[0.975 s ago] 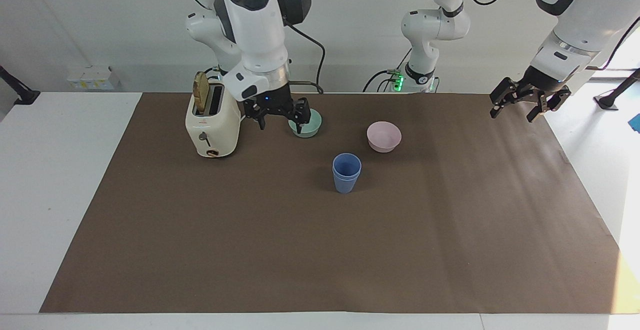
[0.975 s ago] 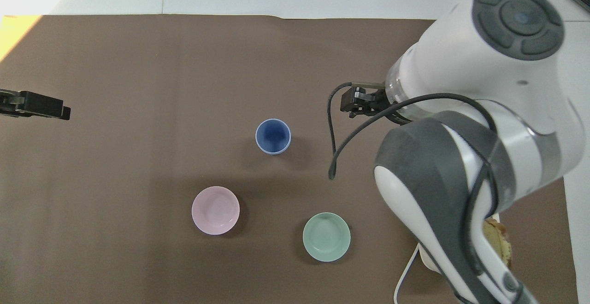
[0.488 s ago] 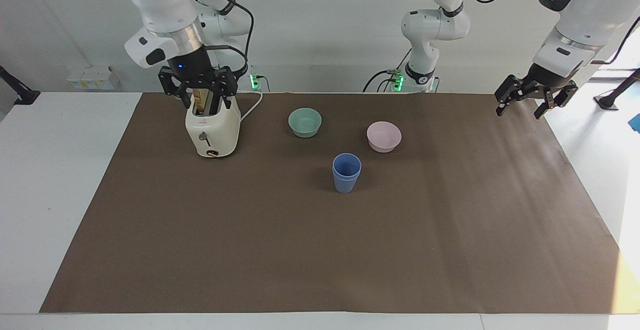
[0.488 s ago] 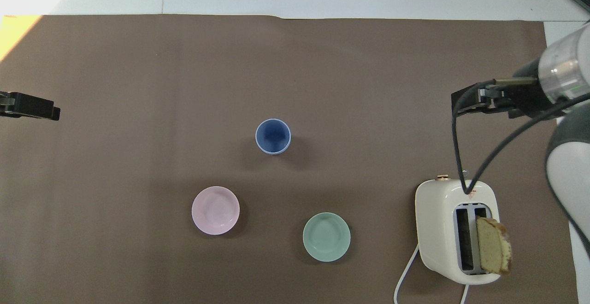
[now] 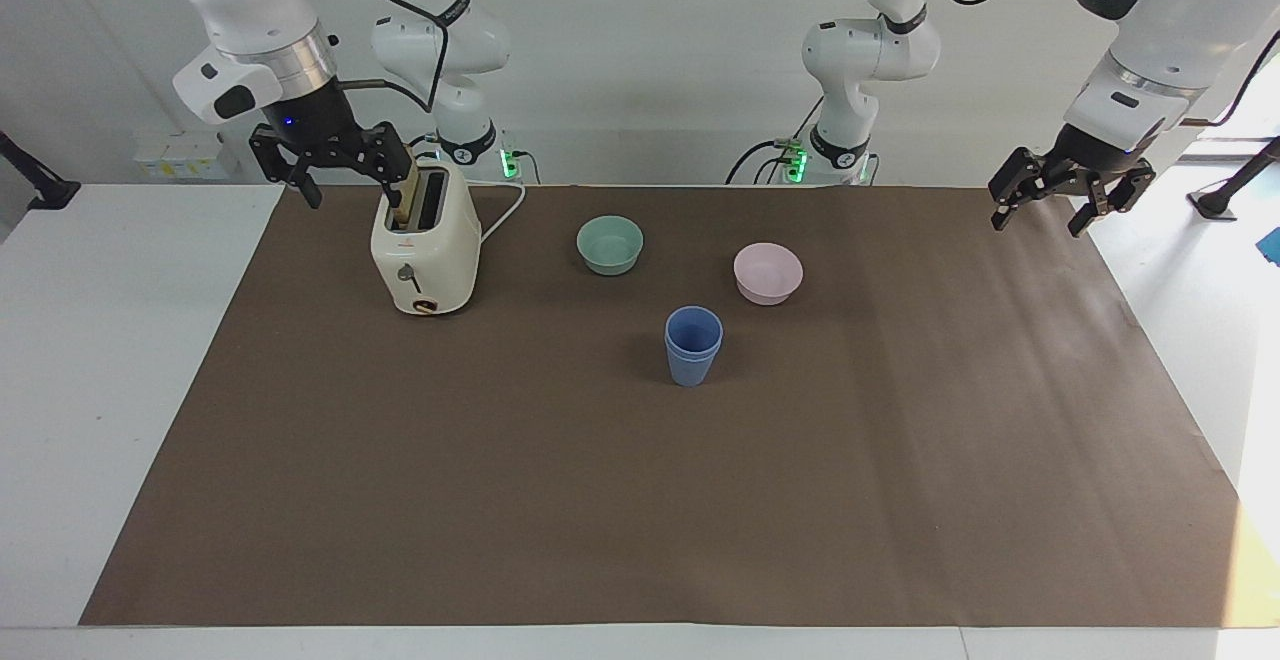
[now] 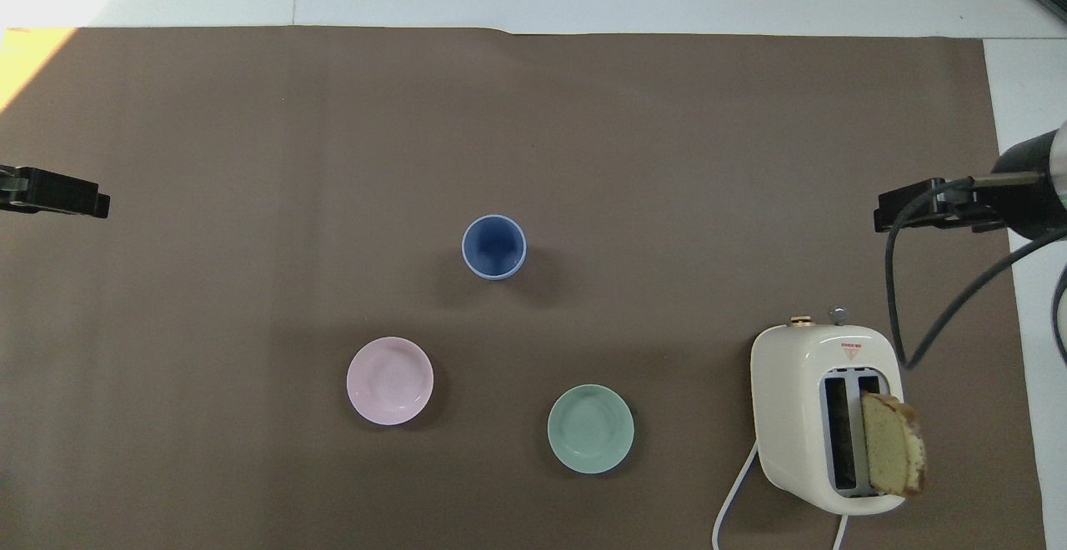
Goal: Stack blue cups with both arms
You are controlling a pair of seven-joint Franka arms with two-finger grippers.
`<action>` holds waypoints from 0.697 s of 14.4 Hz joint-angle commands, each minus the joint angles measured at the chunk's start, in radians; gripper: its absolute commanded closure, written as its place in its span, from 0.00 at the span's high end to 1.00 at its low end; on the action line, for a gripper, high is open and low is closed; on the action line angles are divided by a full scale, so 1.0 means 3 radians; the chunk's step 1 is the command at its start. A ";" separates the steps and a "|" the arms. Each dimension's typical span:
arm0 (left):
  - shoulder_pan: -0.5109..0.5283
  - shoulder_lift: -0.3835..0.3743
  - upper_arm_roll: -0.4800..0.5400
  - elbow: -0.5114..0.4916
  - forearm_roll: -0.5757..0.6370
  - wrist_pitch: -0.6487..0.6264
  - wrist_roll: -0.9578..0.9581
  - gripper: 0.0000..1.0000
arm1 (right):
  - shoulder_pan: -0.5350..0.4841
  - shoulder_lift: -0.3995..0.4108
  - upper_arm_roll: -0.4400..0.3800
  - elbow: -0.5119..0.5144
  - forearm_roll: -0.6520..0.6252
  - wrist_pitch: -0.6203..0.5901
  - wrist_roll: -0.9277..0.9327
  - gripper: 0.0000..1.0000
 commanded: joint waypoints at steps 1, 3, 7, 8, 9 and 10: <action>0.0010 -0.0018 -0.0026 0.0047 0.0062 -0.0075 0.0019 1.00 | -0.0133 -0.0131 0.0027 -0.0185 -0.0027 0.0141 -0.0005 1.00; 0.0010 -0.0018 -0.0026 0.0047 0.0062 -0.0070 0.0019 1.00 | -0.0134 -0.0126 0.0022 -0.0185 -0.0037 0.0151 0.0011 1.00; 0.0010 -0.0018 -0.0031 0.0047 0.0062 -0.0070 0.0019 1.00 | -0.0134 -0.0116 0.0022 -0.0185 -0.0037 0.0161 0.0021 1.00; 0.0010 -0.0018 -0.0026 0.0042 0.0062 -0.0070 0.0019 1.00 | -0.0134 -0.0116 0.0022 -0.0180 -0.0042 0.0162 0.0021 1.00; 0.0010 -0.0018 -0.0026 0.0042 0.0062 -0.0070 0.0019 1.00 | -0.0134 -0.0116 0.0027 -0.0185 -0.0043 0.0162 0.0021 1.00; 0.0010 -0.0018 -0.0026 0.0042 0.0062 -0.0070 0.0019 1.00 | -0.0134 -0.0116 0.0027 -0.0185 -0.0043 0.0162 0.0021 1.00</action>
